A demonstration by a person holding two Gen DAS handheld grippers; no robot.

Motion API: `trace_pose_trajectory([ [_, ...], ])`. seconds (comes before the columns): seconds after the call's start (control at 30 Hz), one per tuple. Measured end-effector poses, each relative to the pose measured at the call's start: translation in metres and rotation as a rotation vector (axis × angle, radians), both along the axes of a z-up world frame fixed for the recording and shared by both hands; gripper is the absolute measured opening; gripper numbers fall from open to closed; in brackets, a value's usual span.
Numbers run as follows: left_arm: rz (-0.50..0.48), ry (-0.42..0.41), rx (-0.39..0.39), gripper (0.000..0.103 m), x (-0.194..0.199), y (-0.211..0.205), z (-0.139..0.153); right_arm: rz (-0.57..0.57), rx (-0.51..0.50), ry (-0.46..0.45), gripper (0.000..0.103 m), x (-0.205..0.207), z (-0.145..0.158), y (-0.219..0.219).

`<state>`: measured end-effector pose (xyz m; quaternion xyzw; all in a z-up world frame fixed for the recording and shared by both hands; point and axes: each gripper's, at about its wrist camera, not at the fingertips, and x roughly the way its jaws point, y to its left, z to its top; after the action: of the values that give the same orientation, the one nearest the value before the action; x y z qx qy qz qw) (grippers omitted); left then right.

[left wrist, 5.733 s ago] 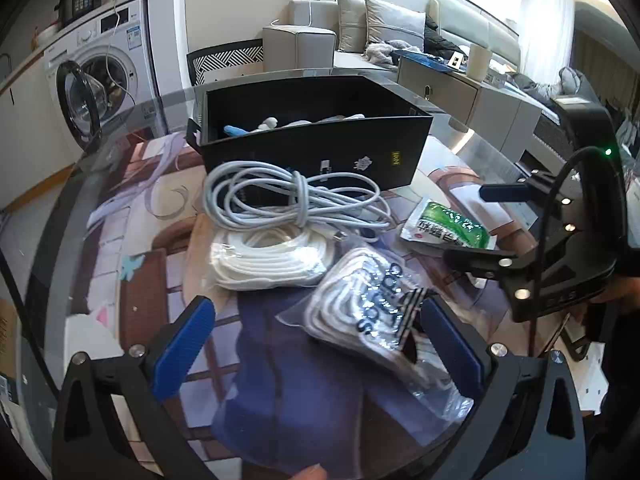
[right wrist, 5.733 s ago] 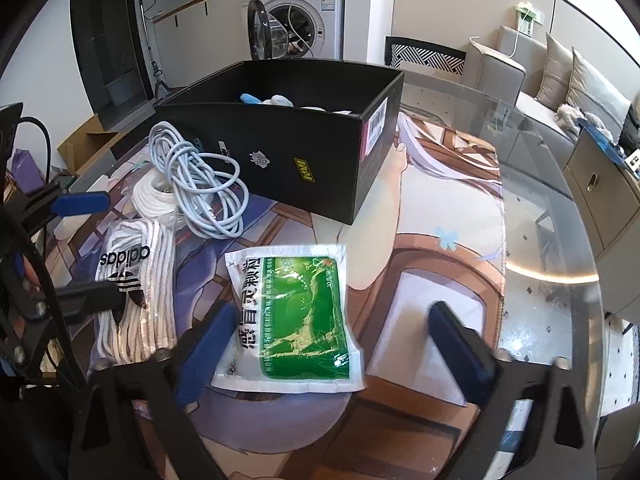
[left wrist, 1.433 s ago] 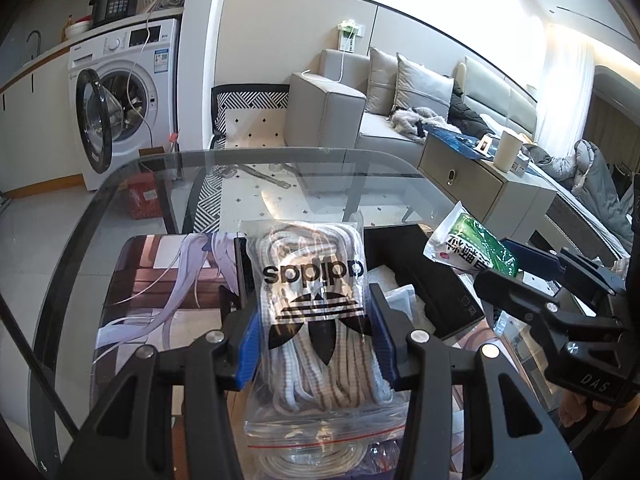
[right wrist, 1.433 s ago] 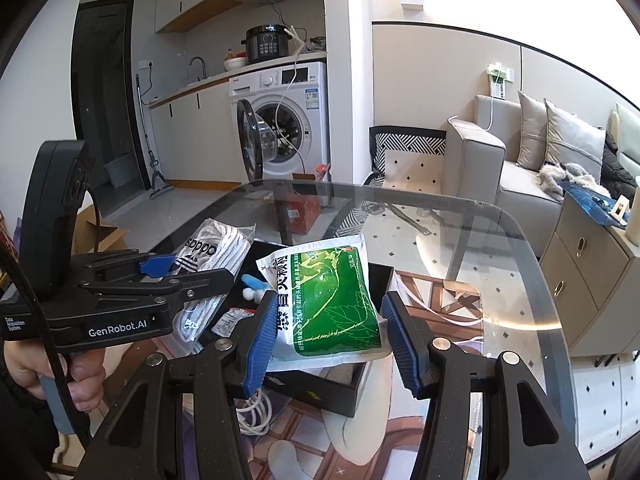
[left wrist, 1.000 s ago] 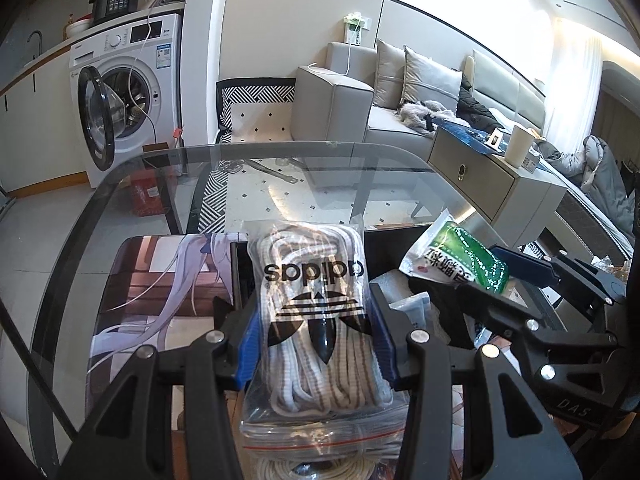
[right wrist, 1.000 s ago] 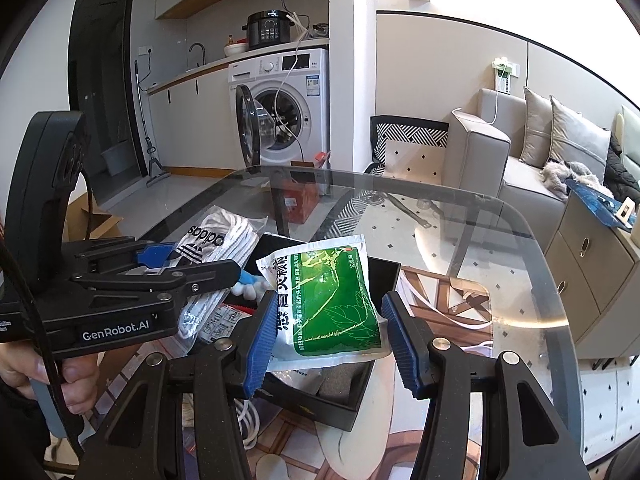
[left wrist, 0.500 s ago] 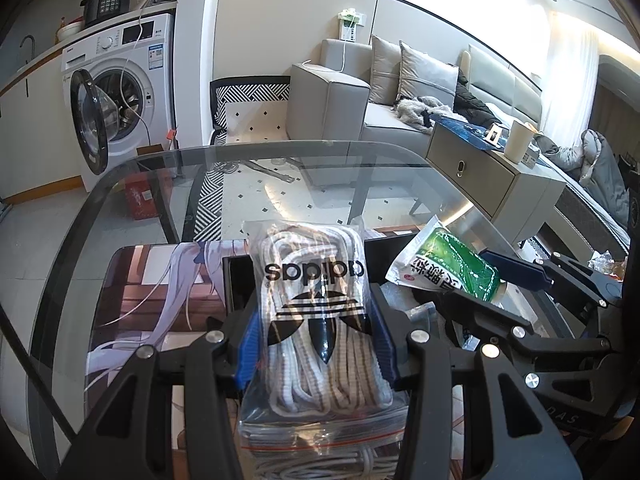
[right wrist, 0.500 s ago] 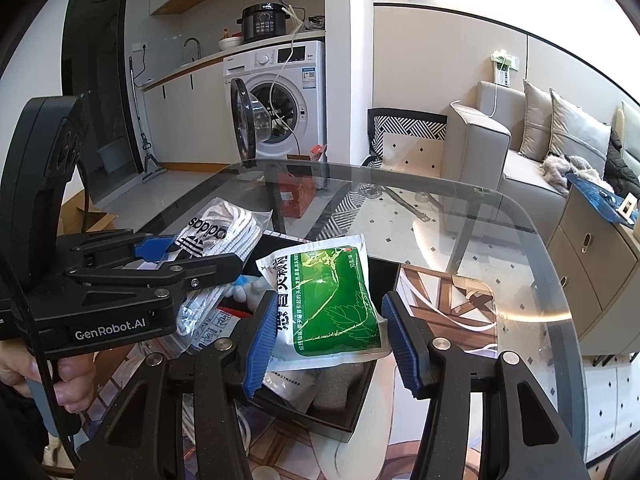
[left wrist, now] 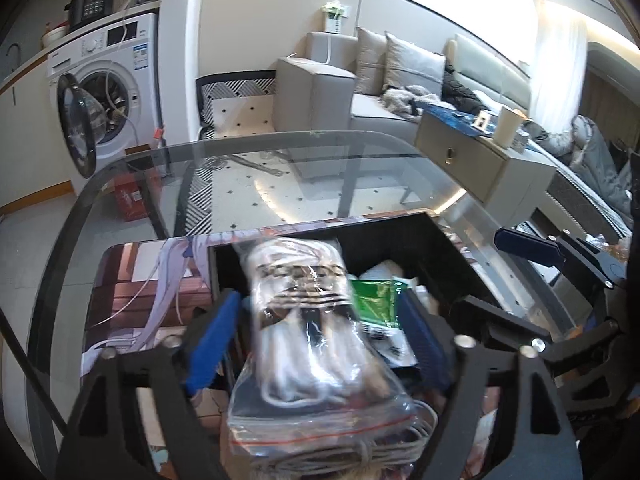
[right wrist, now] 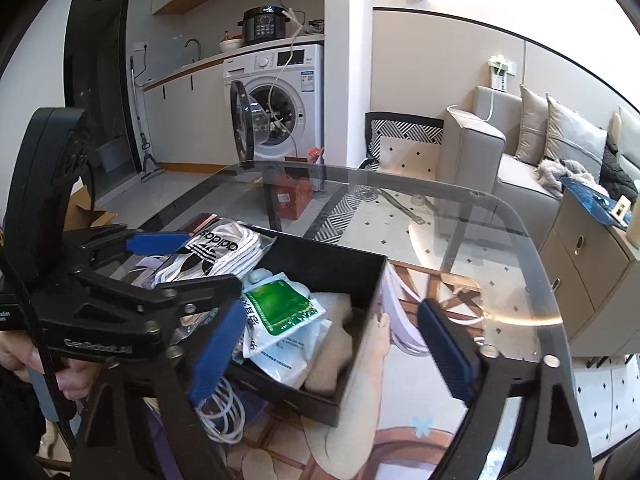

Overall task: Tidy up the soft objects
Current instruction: 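Open right gripper over the box while left gripper releases the adidas bag inside, then withdraw both tools from the black box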

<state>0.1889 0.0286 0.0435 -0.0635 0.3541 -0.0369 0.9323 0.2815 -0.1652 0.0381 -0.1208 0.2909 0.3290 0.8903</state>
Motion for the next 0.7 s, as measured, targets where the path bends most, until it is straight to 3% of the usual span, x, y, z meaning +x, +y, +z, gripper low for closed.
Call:
trace_pose_trajectory([
  [0.1,0.021,-0.019,0.023,0.103,-0.008,0.001,0.004,-0.022,0.018,-0.003,0.100,-0.004,0.003,-0.012],
  [0.4,0.062,-0.058,0.011,0.103,-0.040,0.018,0.008,-0.061,0.039,0.011,0.102,-0.015,0.002,-0.031],
  [0.7,0.115,-0.071,0.026,0.103,-0.067,0.034,0.002,-0.041,0.069,0.081,0.102,-0.029,-0.010,-0.025],
])
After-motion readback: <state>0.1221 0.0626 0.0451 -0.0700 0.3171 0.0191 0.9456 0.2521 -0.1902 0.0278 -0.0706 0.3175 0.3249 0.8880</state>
